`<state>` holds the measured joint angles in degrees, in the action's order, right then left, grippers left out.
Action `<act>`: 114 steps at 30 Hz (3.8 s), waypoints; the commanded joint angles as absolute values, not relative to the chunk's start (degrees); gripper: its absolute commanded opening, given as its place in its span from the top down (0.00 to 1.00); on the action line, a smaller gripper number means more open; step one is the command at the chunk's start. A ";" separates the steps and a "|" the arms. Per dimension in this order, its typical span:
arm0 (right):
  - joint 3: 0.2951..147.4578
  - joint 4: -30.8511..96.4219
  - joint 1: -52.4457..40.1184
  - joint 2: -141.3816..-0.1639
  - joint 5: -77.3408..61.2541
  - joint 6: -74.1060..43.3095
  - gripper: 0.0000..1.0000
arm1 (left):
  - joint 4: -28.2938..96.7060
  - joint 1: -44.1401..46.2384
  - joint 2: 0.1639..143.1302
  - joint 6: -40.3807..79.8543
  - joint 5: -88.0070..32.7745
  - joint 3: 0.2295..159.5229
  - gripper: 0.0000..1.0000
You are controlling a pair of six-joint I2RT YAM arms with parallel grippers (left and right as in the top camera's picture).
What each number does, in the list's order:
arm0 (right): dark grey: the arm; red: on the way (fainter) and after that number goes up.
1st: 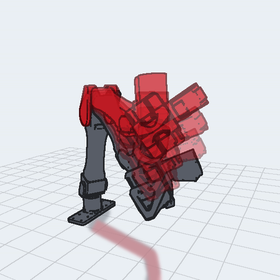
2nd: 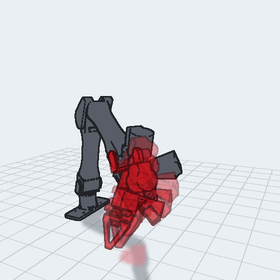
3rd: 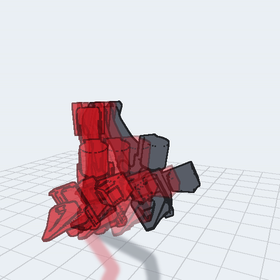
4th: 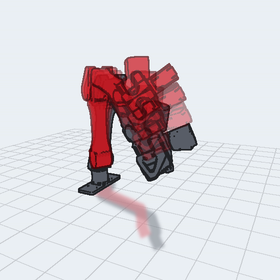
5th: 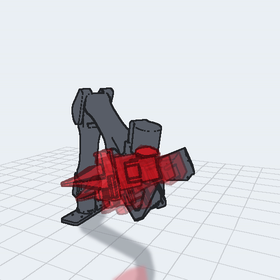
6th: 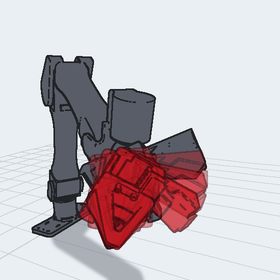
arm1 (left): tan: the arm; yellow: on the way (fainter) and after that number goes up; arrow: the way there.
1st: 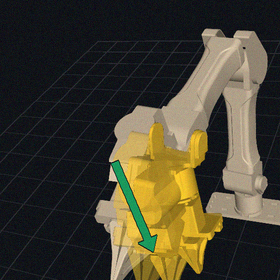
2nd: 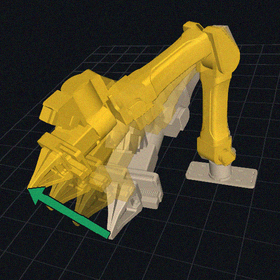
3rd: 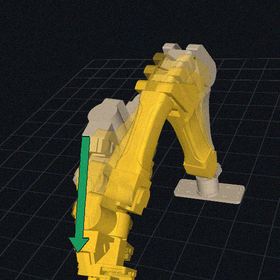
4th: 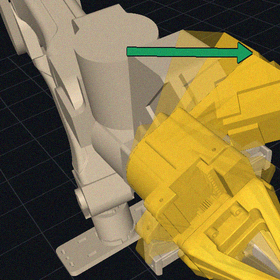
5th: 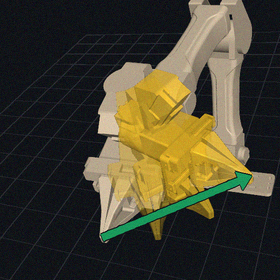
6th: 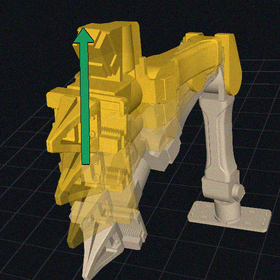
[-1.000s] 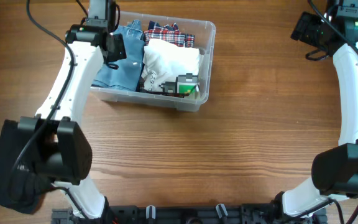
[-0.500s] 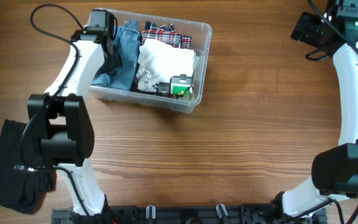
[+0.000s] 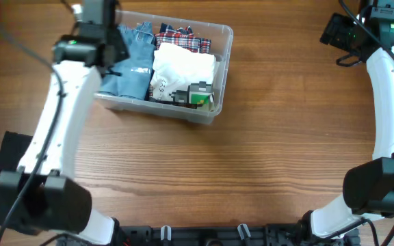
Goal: Pack container
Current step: 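Move the left gripper to the black garment and grasp it, then lift the black garment with the left gripper and carry it over the bin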
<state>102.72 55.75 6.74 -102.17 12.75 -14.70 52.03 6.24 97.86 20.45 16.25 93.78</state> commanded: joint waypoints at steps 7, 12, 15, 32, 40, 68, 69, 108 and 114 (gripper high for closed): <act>102.67 55.75 6.72 -101.80 13.50 -15.05 0.00 | 67.46 -18.22 97.82 36.73 0.71 93.41 0.02; 102.67 55.72 6.72 -101.80 13.50 -15.05 0.00 | 71.92 -27.18 97.82 46.85 0.69 88.86 0.00; 102.67 55.72 6.72 -101.80 13.52 -15.05 0.00 | 72.71 -31.44 97.82 57.54 2.33 81.65 0.00; 102.67 55.72 6.72 -101.80 13.52 -15.05 0.00 | 84.71 -38.59 87.55 87.68 24.56 70.32 0.00; 102.67 55.75 6.72 -101.80 13.52 -15.03 0.00 | 87.79 -38.59 78.32 87.24 25.43 69.69 0.00; 102.67 55.75 6.72 -101.80 13.50 -15.05 0.00 | 57.41 -43.42 78.54 68.66 17.41 49.01 0.00; 102.67 55.75 6.72 -101.80 13.50 -15.05 0.00 | 56.55 -43.42 78.54 68.69 17.43 47.92 0.00; 102.67 55.75 6.76 -101.80 13.52 -15.07 0.00 | 25.04 -43.42 77.36 47.07 6.20 34.89 0.96; 102.67 55.57 6.76 -101.80 13.52 -15.05 0.00 | 19.97 -43.40 71.55 44.88 -3.75 34.89 0.96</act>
<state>102.67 55.70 6.74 -102.17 12.73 -14.70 22.46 -43.27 75.66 49.08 3.53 35.18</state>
